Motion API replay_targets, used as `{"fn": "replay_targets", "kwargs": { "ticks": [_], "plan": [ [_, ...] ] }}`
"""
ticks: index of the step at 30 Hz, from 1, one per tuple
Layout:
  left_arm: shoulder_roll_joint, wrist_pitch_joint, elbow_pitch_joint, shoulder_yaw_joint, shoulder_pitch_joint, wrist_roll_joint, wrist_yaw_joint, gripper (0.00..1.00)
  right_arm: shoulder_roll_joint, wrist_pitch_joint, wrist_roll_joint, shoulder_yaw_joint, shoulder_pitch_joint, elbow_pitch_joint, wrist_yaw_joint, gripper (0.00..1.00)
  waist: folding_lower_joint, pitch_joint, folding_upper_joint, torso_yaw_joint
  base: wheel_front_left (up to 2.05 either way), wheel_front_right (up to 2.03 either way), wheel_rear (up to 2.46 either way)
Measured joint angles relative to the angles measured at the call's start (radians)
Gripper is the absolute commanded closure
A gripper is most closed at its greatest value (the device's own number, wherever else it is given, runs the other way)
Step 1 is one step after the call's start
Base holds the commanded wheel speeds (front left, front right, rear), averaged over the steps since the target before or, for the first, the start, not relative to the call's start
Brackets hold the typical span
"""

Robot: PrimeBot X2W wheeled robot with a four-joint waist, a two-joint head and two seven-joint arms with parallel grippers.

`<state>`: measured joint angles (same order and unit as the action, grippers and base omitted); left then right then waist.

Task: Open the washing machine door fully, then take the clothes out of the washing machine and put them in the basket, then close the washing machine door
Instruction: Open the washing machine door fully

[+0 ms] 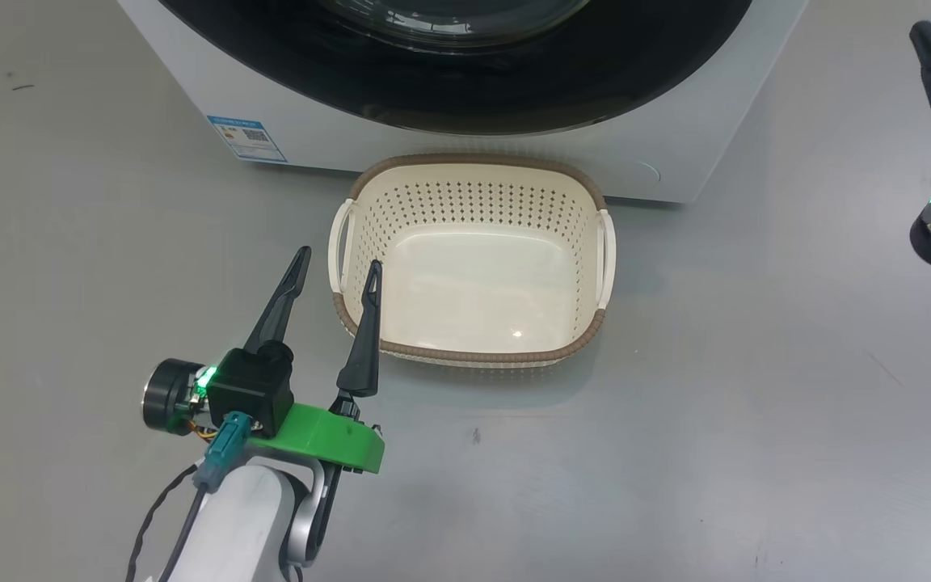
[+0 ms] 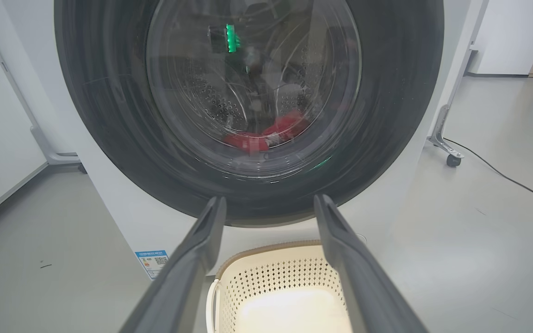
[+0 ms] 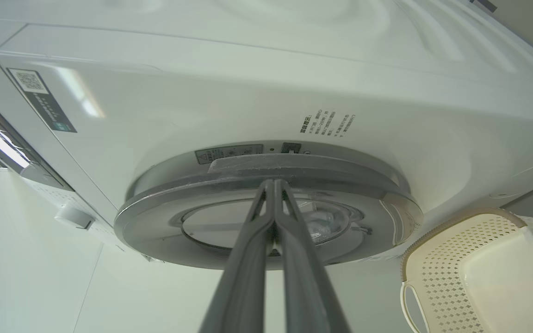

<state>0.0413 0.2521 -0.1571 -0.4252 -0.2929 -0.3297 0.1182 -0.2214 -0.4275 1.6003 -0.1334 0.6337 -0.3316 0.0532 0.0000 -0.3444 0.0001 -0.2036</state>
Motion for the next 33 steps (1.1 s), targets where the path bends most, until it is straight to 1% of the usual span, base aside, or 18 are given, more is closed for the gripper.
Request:
{"fn": "replay_targets", "kwargs": {
  "ticks": [5,7,11,14,17,22,28,33],
  "plan": [
    [0.000,0.000,0.005,-0.018,-0.014,-0.005,0.000,0.00,-0.037,-0.008,-0.022,0.005,0.062,-0.034,-0.031,1.00,0.0000,-0.022,0.0000,-0.017,0.00,0.00,0.00],
    [0.000,0.000,0.006,-0.027,-0.015,-0.015,0.000,0.00,-0.048,-0.008,-0.042,0.010,0.090,-0.046,-0.031,1.00,0.0000,-0.031,0.0000,-0.023,0.00,0.00,0.00],
    [0.000,0.000,0.013,-0.043,-0.024,-0.018,0.000,0.00,-0.060,-0.009,-0.064,0.027,0.149,-0.059,-0.046,1.00,0.0000,-0.049,0.0000,-0.037,0.00,0.00,0.00],
    [-0.001,0.000,0.023,-0.060,-0.039,-0.020,0.000,0.00,-0.066,-0.013,-0.071,0.036,0.187,-0.072,-0.049,1.00,0.0000,-0.061,0.0000,-0.051,0.00,0.00,0.00],
    [-0.001,0.000,0.031,-0.062,-0.046,-0.024,0.000,0.00,-0.075,-0.021,-0.073,0.044,0.225,-0.082,-0.065,1.00,0.0000,-0.073,0.0000,-0.065,0.00,0.00,0.00],
    [-0.002,0.000,0.043,-0.062,-0.054,-0.031,0.000,0.00,-0.088,-0.042,-0.086,0.067,0.288,-0.096,-0.066,1.00,0.0000,-0.095,0.0000,-0.088,0.00,0.00,0.00],
    [-0.002,0.000,0.053,-0.063,-0.057,-0.040,0.000,0.00,-0.101,-0.066,-0.106,0.097,0.350,-0.110,-0.088,1.00,0.0000,-0.121,0.0000,-0.112,0.00,0.00,0.00],
    [-0.003,0.000,0.063,-0.064,-0.062,-0.040,0.000,0.00,-0.115,-0.079,-0.118,0.111,0.394,-0.124,-0.093,1.00,0.0000,-0.142,0.0000,-0.129,0.00,0.00,0.00]
  ]
}}
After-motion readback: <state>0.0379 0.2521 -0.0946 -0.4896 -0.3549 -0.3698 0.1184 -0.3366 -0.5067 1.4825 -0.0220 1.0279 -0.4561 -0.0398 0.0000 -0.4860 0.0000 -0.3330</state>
